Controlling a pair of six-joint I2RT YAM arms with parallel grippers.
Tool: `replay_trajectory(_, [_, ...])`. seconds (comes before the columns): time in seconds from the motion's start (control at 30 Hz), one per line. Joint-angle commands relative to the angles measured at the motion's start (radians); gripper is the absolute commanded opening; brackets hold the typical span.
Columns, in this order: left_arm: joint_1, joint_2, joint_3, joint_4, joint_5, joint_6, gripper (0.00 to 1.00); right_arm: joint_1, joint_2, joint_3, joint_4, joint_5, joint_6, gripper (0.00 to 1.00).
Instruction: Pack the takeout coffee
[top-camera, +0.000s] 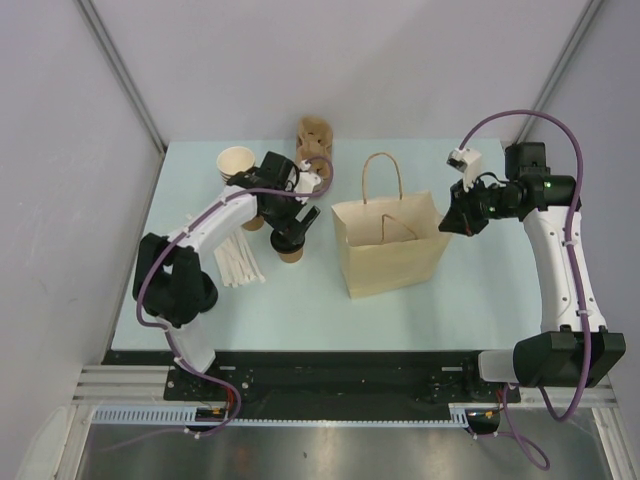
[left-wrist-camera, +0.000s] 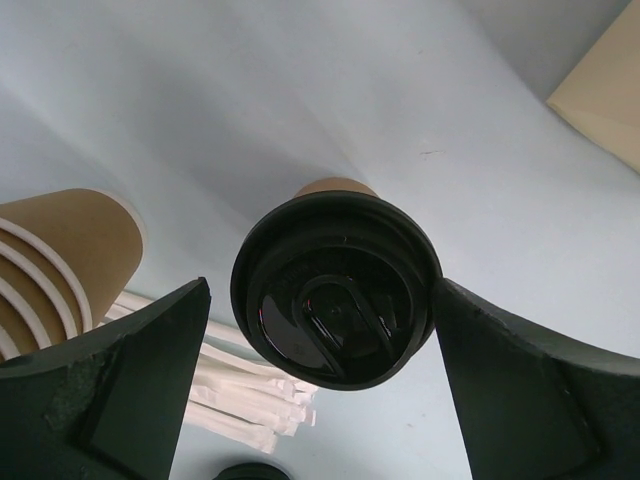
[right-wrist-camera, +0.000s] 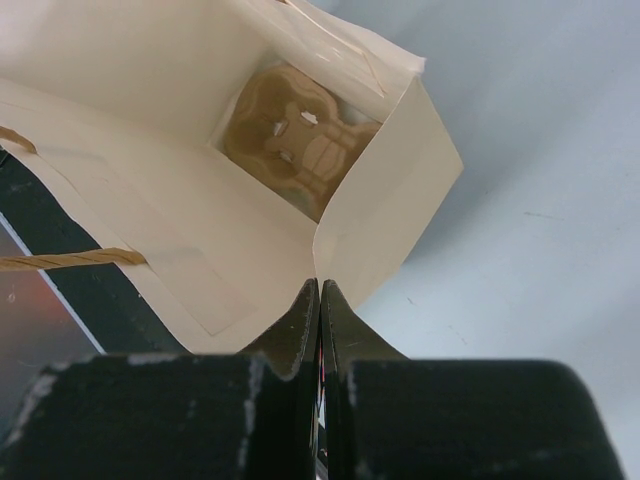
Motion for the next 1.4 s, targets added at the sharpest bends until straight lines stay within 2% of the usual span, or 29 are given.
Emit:
replay_trajectory(0.0, [0.017, 0.02, 0.052, -0.028, 0.041, 0.029, 0.96, 0.002, 0.0, 0.053, 0.006, -0.004, 0.007, 0.0])
replay_trajectory(0.77, [0.05, 0.058, 0.035, -0.071, 0.117, 0.006, 0.9, 0.008, 0.003, 0.086, -0.007, 0.003, 0.001, 0.0])
replay_trajectory(0.97, [0.05, 0.049, 0.062, -0.086, 0.142, 0.0, 0.79, 0.005, 0.0, 0.086, -0.005, 0.003, 0.004, 0.0])
replay_trajectory(1.17, [0.031, 0.0, 0.105, -0.142, 0.186, -0.01, 0.62, 0.007, -0.003, 0.08, 0.004, -0.006, 0.004, 0.0])
replay_trajectory(1.37, [0.005, -0.081, 0.059, -0.142, 0.211, -0.033, 0.54, 0.014, -0.015, 0.06, 0.035, -0.017, 0.007, 0.0])
